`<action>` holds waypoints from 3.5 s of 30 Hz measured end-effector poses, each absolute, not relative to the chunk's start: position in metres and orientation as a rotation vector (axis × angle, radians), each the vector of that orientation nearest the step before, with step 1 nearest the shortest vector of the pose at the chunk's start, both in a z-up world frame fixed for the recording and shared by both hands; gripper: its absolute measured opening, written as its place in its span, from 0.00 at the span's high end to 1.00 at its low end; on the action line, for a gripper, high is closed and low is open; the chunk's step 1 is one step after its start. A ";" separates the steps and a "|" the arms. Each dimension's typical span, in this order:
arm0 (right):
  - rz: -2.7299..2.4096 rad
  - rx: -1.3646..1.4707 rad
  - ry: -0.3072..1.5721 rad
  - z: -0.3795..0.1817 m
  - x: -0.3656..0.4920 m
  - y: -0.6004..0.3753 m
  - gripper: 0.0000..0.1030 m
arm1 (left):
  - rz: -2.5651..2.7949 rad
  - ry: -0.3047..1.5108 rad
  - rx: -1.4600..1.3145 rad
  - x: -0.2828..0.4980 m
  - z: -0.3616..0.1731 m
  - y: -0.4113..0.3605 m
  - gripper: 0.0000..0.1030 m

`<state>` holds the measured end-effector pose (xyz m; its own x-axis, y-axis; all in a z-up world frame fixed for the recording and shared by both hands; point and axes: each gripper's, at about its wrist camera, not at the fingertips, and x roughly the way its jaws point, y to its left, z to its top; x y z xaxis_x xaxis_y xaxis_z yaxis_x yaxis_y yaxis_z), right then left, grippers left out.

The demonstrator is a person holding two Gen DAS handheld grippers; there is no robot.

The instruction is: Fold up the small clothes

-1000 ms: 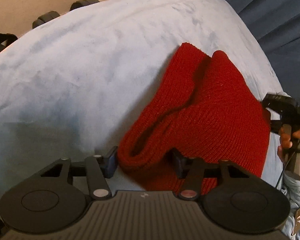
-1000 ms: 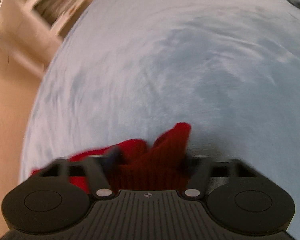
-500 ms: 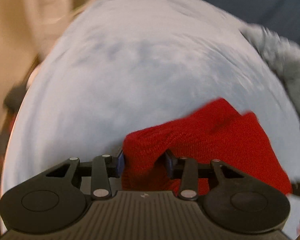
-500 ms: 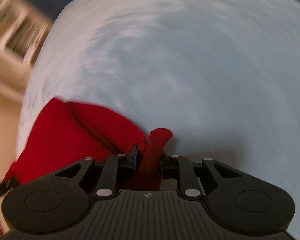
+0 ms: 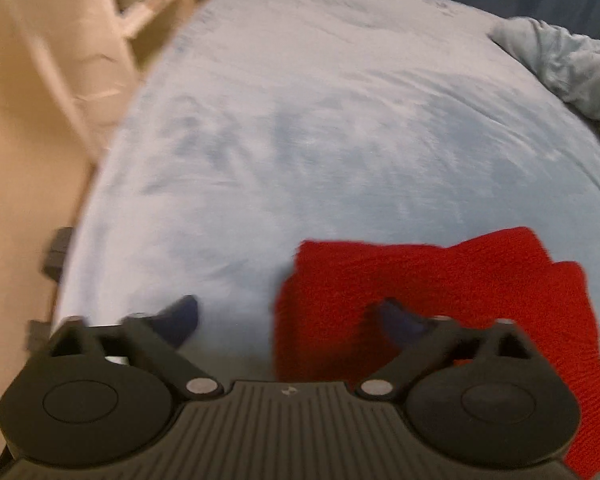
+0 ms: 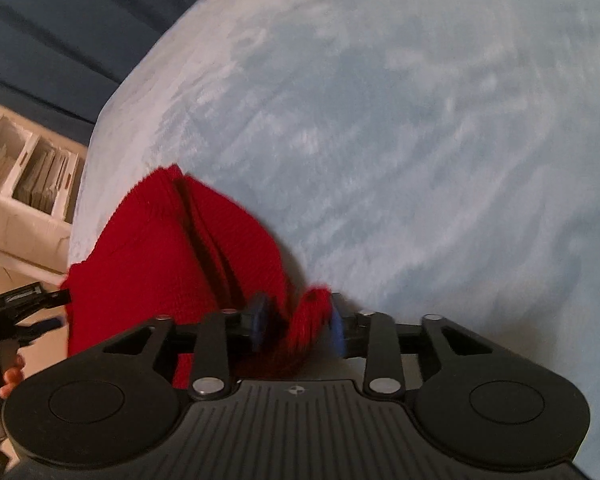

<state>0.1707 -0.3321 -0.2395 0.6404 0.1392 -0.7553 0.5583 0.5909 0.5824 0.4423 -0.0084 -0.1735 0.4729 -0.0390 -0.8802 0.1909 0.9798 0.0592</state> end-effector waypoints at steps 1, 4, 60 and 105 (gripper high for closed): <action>-0.293 0.882 0.850 -0.232 0.170 -0.331 0.52 | -0.147 1.056 0.148 0.431 -0.171 -0.007 0.00; -0.232 0.780 0.782 -0.210 0.176 -0.325 0.38 | -0.181 1.061 0.119 0.398 -0.167 -0.009 0.00; -0.110 0.156 0.690 -0.065 0.018 -0.208 0.05 | -0.031 0.904 0.148 0.062 -0.055 -0.044 0.00; -0.079 0.099 0.699 -0.058 0.010 -0.190 0.01 | -0.002 0.882 0.139 0.056 -0.055 -0.031 0.00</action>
